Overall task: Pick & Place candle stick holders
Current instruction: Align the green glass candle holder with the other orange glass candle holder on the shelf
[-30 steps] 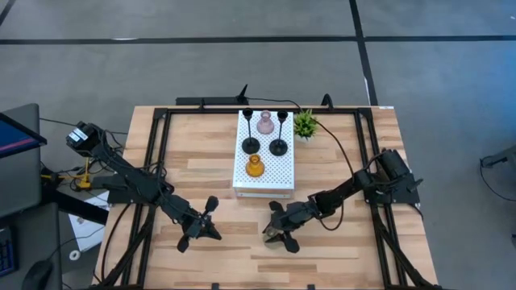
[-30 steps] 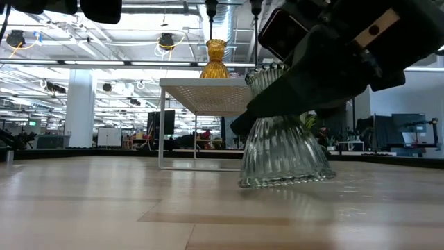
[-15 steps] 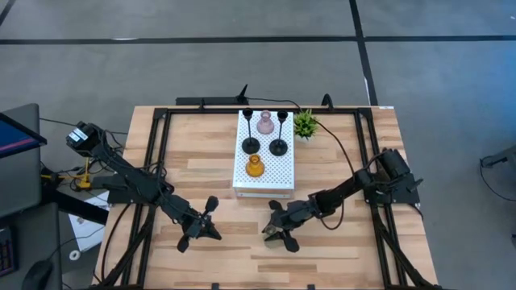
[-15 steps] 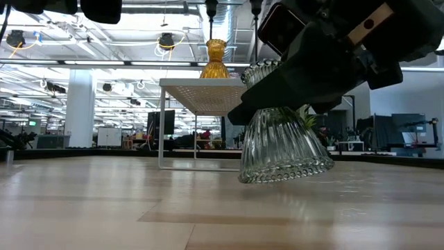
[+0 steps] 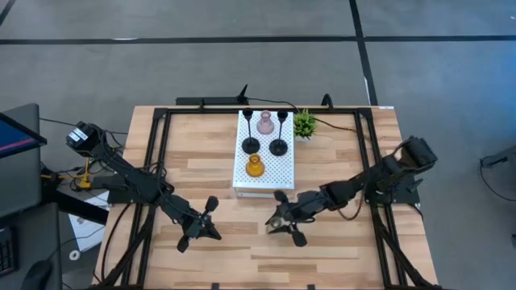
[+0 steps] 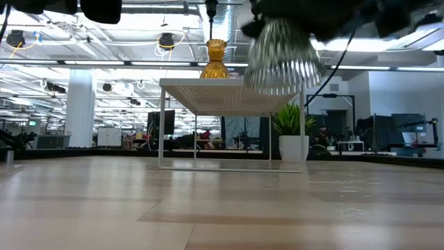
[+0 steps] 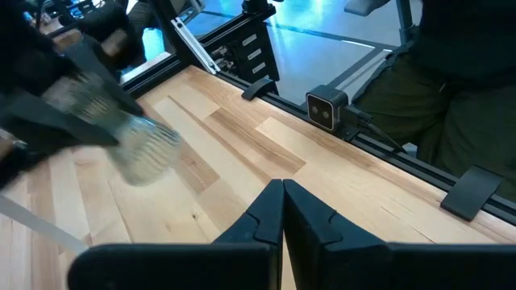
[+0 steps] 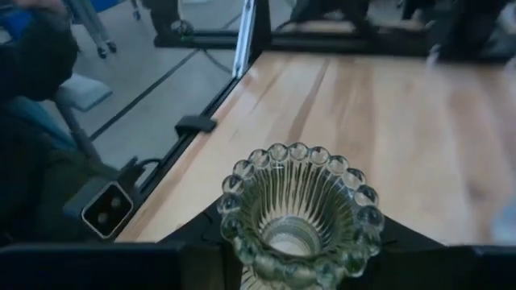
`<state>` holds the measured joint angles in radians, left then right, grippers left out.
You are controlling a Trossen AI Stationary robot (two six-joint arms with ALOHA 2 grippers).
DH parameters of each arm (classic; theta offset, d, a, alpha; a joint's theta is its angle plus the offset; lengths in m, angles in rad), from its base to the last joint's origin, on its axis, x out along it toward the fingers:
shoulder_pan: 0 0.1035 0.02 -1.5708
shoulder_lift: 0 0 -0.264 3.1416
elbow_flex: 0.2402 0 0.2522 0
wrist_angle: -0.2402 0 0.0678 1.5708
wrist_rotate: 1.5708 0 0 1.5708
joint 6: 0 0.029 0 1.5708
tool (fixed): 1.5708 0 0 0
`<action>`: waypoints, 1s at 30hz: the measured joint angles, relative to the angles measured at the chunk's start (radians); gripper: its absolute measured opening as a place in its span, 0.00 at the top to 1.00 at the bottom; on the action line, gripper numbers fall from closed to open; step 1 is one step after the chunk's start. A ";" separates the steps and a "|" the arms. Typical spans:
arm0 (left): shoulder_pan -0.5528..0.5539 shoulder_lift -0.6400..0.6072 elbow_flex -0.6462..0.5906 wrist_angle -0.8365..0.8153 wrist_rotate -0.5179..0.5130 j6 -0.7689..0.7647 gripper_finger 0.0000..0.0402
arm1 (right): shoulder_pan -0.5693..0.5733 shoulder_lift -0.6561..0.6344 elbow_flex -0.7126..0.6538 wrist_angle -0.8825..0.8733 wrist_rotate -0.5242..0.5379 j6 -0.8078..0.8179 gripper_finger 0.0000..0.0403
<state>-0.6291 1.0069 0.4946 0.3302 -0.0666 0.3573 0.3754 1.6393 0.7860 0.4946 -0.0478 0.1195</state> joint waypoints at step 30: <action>0.000 0.000 0.000 0.001 -0.019 0.004 0.98 | -0.357 -0.259 0.002 -0.129 0.101 -0.146 0.70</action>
<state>-0.6289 1.0069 0.4946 0.3309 -0.0856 0.3611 0.0187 1.3806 0.7879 0.3660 0.0532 -0.0269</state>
